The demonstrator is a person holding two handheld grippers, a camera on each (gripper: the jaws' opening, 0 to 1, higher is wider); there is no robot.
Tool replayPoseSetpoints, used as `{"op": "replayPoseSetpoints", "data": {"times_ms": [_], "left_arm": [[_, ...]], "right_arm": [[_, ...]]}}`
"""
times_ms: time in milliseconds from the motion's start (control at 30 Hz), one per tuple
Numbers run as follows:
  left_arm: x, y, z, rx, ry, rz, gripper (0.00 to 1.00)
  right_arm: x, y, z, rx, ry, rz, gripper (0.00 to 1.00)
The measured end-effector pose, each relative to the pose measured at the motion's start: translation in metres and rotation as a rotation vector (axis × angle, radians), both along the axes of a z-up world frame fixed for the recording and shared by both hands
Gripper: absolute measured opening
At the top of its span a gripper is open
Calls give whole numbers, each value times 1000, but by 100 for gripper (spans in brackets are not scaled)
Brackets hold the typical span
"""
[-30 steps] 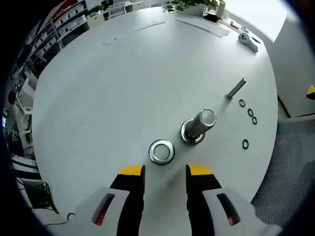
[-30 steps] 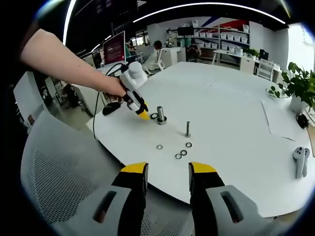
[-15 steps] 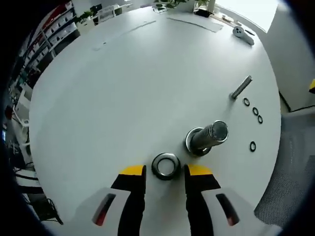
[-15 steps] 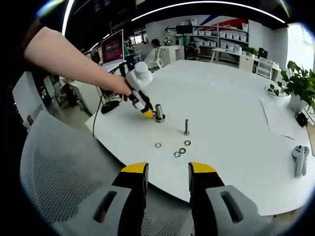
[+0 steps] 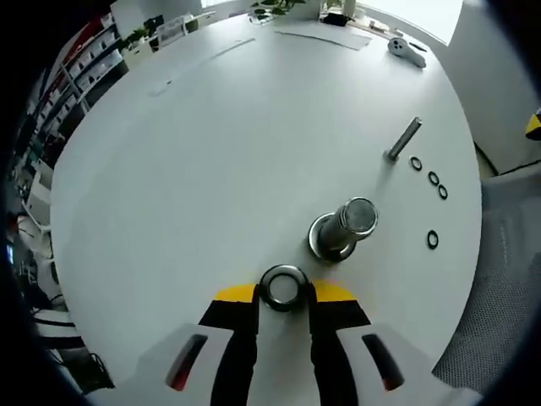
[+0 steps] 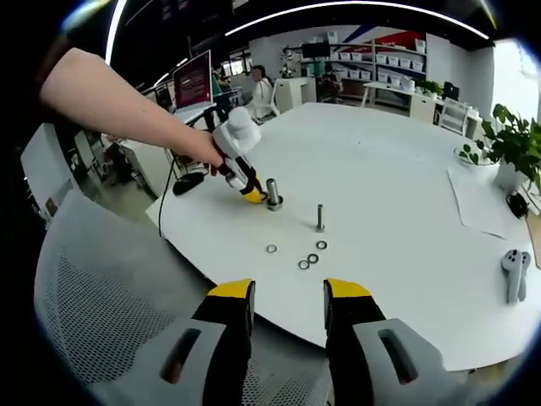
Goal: Place the washer onto the threaded stud by aligning its center hole with the stud, sliding it down to the base, and recovering from edge contact or off-axis alignment until the washer reaches the visible bottom stop.
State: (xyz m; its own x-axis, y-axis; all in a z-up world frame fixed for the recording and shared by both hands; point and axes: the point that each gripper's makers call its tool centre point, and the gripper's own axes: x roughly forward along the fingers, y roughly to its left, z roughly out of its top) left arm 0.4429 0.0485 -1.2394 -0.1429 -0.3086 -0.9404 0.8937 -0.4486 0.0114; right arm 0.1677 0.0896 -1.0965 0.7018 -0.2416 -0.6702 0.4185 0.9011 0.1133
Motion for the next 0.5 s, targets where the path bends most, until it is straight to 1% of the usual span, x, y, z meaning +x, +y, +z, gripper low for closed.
{"op": "replayPoseSetpoints", "data": {"times_ms": [67,133,200,267,333,433,467,500], "left_arm": [[1,6,-2,20,-6,-6,21],[-5,13,2,54,-17,-19,21],[-1,23,-1,81,-36,-51,21],[-2,32,0,109,-47,-65,21],[-1,34,-4,123,-53,-68,21],[-2,37,-3,140,-61,-62,21],[4,34,-8,140,-62,-48,21],[5,33,-9,139,-63,-44,21]], "right_arm": [[0,0,-1,-1,4,5,35],[0,1,-1,-1,2,5,35],[0,-1,-1,-1,-2,2,35],[0,0,1,-2,-4,5,35],[1,0,-1,-2,-4,8,35],[2,-1,-1,-2,-9,10,35],[2,-1,-1,-3,-10,11,35],[2,0,1,-5,-12,11,35]]}}
